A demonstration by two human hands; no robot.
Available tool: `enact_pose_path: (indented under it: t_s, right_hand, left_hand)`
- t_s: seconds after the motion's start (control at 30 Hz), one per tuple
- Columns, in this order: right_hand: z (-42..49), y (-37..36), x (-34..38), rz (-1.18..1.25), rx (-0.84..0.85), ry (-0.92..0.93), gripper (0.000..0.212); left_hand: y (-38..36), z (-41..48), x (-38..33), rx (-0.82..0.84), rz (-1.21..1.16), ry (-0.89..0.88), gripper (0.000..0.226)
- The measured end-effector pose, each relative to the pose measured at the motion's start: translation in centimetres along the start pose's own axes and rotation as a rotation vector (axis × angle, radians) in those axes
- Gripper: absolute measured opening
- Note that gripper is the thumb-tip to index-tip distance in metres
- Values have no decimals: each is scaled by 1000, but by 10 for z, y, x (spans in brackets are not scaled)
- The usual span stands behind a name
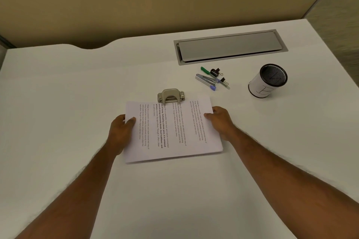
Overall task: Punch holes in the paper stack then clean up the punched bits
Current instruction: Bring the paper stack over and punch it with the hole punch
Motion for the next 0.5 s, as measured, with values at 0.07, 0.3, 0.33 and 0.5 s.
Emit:
enact_pose_path:
  t_s: [0.07,0.3,0.33,0.5]
  right_hand:
    - [3,0,5,-8,-3,11,18]
    - [11,1,14,-54,-34,43,27]
    - [12,1,15,-73,-43,49,28]
    - [15,1,16,-160,-87,81,32]
  left_hand:
    - [0,2,-4,-4,-5,-5,22]
    - [0,6,-11,-10,0,-4,21]
    - [0,6,-11,-10,3,-5,20]
    - [-1,7,-9,-17,5,14,19]
Point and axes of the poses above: each hand's wrist, its own z-axis towards the middle knuckle, its own y-axis out of the back of the hand, x = y × z, the point moved 3 cm from there along z, towards the middle knuckle, and after that the axes turned 10 degrees about x, right-handed, at the moved point
